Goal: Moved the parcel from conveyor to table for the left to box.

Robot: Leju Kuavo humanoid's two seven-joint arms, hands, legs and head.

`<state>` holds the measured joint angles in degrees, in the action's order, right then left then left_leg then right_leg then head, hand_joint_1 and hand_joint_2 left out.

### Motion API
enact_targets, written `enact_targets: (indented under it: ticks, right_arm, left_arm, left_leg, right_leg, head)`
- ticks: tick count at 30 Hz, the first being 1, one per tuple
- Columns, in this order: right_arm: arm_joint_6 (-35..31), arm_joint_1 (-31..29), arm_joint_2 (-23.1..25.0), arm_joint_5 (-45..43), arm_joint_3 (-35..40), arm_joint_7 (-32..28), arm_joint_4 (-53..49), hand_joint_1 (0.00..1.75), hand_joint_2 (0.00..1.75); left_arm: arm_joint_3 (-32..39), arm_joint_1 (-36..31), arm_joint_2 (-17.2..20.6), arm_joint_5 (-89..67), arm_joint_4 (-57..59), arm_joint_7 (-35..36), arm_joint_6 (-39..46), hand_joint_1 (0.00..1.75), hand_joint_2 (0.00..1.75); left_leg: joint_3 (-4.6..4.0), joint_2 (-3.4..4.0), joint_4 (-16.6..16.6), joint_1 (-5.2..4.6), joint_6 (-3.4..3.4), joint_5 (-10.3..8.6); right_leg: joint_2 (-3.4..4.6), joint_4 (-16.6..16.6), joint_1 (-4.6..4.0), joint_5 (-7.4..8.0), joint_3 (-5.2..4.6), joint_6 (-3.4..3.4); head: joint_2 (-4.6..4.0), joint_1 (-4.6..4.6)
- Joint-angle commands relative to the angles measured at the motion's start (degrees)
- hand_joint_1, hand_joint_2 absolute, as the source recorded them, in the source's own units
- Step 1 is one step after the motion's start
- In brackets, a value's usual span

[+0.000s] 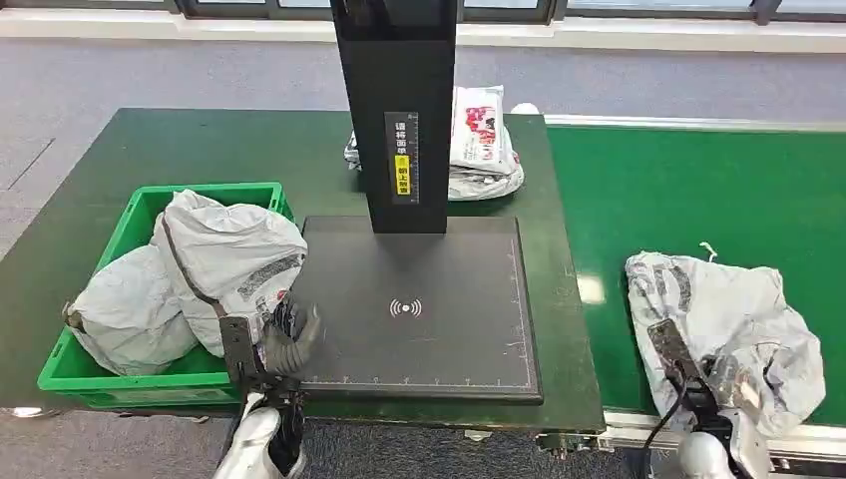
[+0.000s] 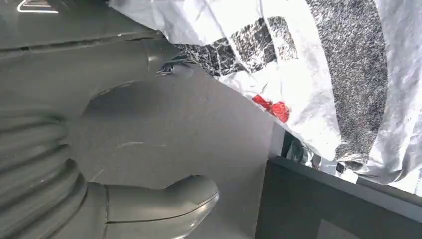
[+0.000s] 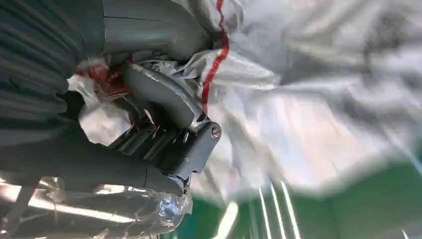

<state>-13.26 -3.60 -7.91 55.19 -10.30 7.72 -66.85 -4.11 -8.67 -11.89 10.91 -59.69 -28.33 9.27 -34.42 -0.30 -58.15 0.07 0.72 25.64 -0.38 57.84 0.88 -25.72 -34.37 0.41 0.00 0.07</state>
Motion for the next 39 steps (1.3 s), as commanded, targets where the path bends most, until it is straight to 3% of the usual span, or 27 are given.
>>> enact_targets:
  ticks: [1,4,7,12,16,19,25,30,31,32,39]
  right_arm:
    - [-8.4,-1.5,6.1,-4.0,5.0,-6.9,-12.3,1.75,1.75]
    - [-10.5,-3.1,8.6,-7.2,12.0,-11.7,-18.2,1.75,1.75]
    - [-9.6,-5.9,8.5,-12.9,21.8,-14.8,-17.1,1.75,1.75]
    - [-4.5,-14.6,10.8,-17.0,38.7,-15.1,-4.9,1.75,1.75]
    - [-0.4,-19.7,13.8,-21.9,47.6,-14.9,2.1,1.75,1.75]
    - [0.6,-20.8,14.4,-23.3,49.2,-14.8,3.3,1.75,1.75]
    - [5.6,-21.2,14.4,-27.5,51.7,-15.2,5.4,1.75,1.75]
    - [3.1,-19.2,13.7,-27.5,50.5,-15.9,6.0,1.75,1.75]
    - [0.0,-18.5,13.6,-26.9,49.0,-15.9,5.3,0.17,1.75]
    - [-1.3,-18.3,13.2,-26.4,48.3,-15.9,4.9,0.02,1.75]
    - [-9.7,-16.5,11.7,-21.4,41.6,-14.0,0.9,0.00,1.75]
  left_arm:
    - [1.5,-0.6,-0.3,-0.7,2.1,0.1,0.4,0.00,1.75]
    - [-0.2,-2.9,-0.9,-1.5,4.6,-0.4,0.4,0.00,1.75]
    - [-1.8,-5.4,-1.2,-2.1,7.2,-1.6,1.2,0.00,1.75]
    - [-3.8,-7.4,-1.4,-2.9,8.7,-2.6,2.5,0.00,1.75]
    - [-6.3,-8.7,-1.5,-4.5,9.4,-2.8,4.1,0.00,1.75]
    - [-6.9,-9.1,-1.4,-4.5,9.5,-2.7,4.3,0.00,1.75]
    - [-8.7,-10.9,-1.1,-4.3,11.0,-2.5,4.0,0.00,1.75]
    - [-9.4,-11.9,-1.0,-3.5,11.7,-2.6,4.2,0.00,1.75]
    - [-9.5,-11.8,-1.1,-3.5,11.6,-2.5,4.4,0.00,1.75]
    - [-9.6,-11.8,-1.1,-3.4,11.5,-2.5,4.2,0.00,1.75]
    - [-9.8,-12.5,-1.2,-3.2,12.5,-2.0,3.9,0.00,1.75]
  left_leg:
    - [0.19,0.24,0.1,0.02,0.03,0.03]
    - [0.19,0.34,0.1,0.04,0.05,0.04]
    - [0.07,0.42,0.0,0.02,0.06,0.03]
    - [0.12,0.50,0.0,0.10,0.10,-0.03]
    - [0.28,0.72,0.2,0.15,0.21,-0.12]
    - [0.11,0.30,0.1,0.13,0.19,-0.16]
    - [0.19,0.27,0.1,0.13,0.16,-0.17]
    - [0.18,0.02,0.2,0.16,0.17,-0.21]
    - [0.13,-0.02,0.1,0.13,0.16,-0.20]
    - [0.07,0.00,0.1,0.11,0.16,-0.18]
    - [0.12,-0.09,0.1,0.14,0.15,-0.21]
  right_leg:
    - [0.25,-0.1,-0.03,0.04,0.11,-0.07]
    - [0.35,-0.1,-0.05,0.05,0.07,-0.10]
    - [0.43,0.0,-0.02,0.07,-0.06,-0.07]
    - [0.59,-0.1,-0.08,0.14,-0.04,-0.07]
    - [0.84,-0.2,-0.13,0.27,0.04,-0.16]
    - [0.39,0.0,-0.11,0.13,-0.02,-0.13]
    - [0.40,-0.1,-0.12,0.14,0.10,-0.12]
    - [0.16,-0.2,-0.14,0.13,0.16,-0.14]
    - [0.13,-0.1,-0.11,0.12,0.12,-0.13]
    - [0.14,-0.1,-0.09,0.10,0.05,-0.11]
    - [0.04,-0.2,-0.13,0.10,0.11,-0.12]
  head:
    - [0.00,0.00]
    - [0.00,0.00]
    - [0.00,0.00]
    - [0.00,0.00]
    - [0.00,0.00]
    - [0.00,0.00]
    - [0.00,0.00]
    - [0.00,-0.02]
    - [0.00,-0.02]
    - [0.00,0.00]
    - [0.00,0.00]
